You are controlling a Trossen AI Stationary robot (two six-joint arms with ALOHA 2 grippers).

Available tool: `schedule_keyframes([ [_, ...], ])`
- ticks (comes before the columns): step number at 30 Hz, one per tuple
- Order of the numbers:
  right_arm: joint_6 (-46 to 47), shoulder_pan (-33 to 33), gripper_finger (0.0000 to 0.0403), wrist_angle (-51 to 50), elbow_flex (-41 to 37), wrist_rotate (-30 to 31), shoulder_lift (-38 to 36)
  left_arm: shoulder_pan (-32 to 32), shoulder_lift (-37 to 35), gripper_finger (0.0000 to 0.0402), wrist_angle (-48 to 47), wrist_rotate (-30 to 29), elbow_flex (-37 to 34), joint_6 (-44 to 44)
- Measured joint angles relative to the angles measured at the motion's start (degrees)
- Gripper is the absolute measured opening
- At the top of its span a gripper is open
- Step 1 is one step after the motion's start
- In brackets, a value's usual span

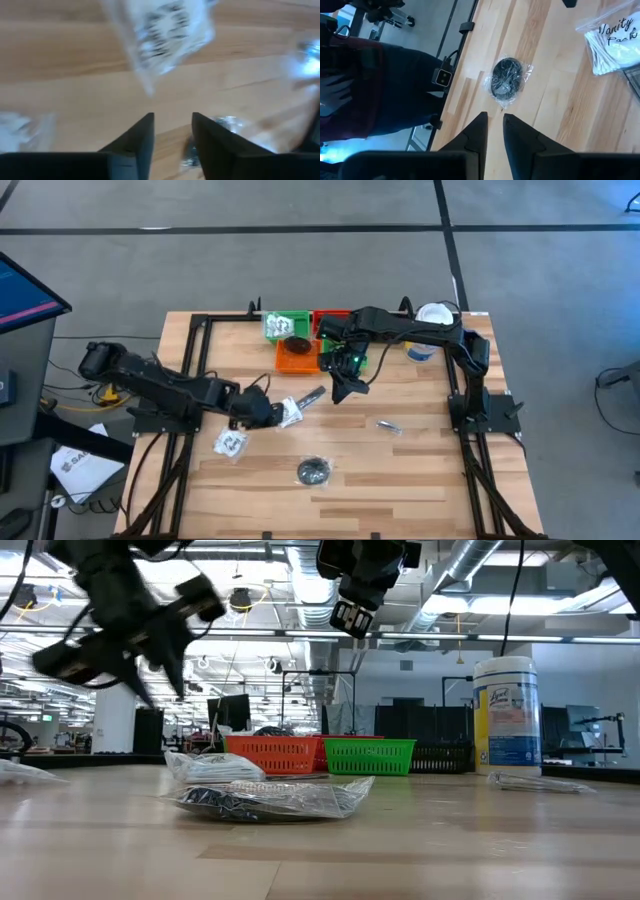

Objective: Pick & Place Travel size toiletries
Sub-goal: Put the vanity pack into the green bin

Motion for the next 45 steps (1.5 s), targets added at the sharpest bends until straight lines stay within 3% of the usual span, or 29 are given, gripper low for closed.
schedule_keyframes([
  [3, -0.2, 0.0, 0.0053, -0.1, 0.0, 0.0, 0.0, -3.6, 0.0, 0.0159, 0.3, -2.0, -2.5, -5.8],
  [6, -0.5, 0.0, 0.0053, -0.3, 0.0, 0.0, 0.0, -7.0, 0.0, 0.0183, 4.9, -7.5, -5.4, -11.6],
  [10, -1.0, 0.0, 0.0053, -0.3, 0.0, 0.0, 0.0, -9.8, 0.0, 0.0199, 14.4, -15.2, -10.0, -17.1],
  [14, -1.5, -0.1, 0.0053, -0.2, 0.0, 0.0, 0.0, -10.1, 0.0, 0.0202, 15.3, -19.3, -12.7, -19.8],
  [38, -1.7, -1.0, 0.0053, -0.1, 0.0, 0.0, 0.0, -3.1, 0.1, 0.0182, 22.6, -20.1, -17.9, -12.1],
  [45, -1.7, -1.0, 0.0053, 0.0, 0.0, 0.0, 0.0, -2.6, 4.1, 0.0182, 24.5, -18.2, -17.9, -10.2],
])
